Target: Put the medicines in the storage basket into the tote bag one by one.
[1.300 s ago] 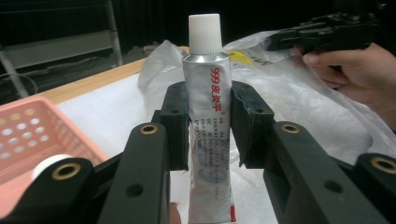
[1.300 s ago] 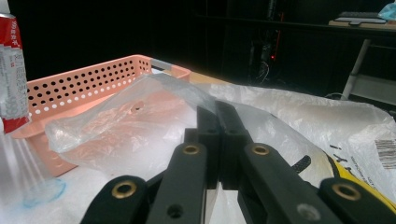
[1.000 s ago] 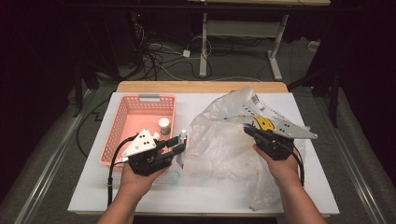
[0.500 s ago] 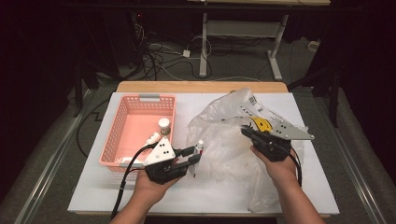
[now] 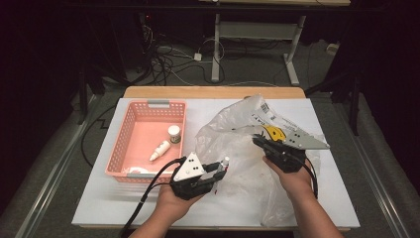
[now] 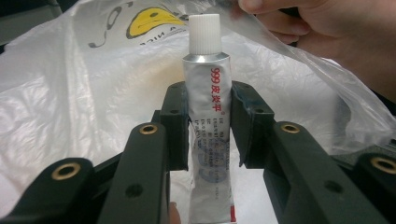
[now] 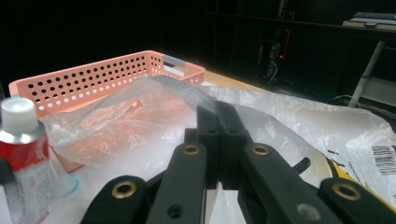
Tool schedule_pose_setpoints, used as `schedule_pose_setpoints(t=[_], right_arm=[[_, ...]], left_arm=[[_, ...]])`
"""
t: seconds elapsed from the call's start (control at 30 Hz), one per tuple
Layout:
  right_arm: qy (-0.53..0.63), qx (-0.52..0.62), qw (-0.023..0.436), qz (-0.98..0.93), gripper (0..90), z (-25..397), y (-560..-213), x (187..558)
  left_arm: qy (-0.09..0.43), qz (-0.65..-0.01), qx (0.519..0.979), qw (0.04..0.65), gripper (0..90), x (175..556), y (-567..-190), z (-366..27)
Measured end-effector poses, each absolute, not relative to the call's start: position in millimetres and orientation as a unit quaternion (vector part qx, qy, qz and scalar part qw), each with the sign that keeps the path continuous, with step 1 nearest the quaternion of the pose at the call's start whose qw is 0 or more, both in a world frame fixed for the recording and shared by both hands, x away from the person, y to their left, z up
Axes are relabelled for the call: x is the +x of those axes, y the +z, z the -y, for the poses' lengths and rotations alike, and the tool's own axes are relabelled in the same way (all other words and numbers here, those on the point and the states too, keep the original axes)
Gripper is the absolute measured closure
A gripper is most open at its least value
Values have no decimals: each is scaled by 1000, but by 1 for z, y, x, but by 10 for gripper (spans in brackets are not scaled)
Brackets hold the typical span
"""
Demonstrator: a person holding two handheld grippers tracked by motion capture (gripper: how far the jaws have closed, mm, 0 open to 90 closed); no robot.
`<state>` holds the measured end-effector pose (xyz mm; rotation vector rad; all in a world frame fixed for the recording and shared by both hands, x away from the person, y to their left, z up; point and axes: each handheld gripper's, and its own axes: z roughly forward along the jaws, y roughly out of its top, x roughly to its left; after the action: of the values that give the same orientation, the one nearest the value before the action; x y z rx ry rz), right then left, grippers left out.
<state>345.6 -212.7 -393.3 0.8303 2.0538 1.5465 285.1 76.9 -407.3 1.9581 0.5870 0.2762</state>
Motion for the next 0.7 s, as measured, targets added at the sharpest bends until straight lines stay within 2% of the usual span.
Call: schedule_pose_setpoints(t=[0.43, 0.7], right_arm=[[564, 303, 214, -738, 900, 214, -392, 347], [574, 304, 215, -729, 900, 218, -388, 347]], left_arm=[[135, -249, 809, 515, 675, 311, -395, -31], [142, -264, 819, 490, 675, 334, -412, -7]])
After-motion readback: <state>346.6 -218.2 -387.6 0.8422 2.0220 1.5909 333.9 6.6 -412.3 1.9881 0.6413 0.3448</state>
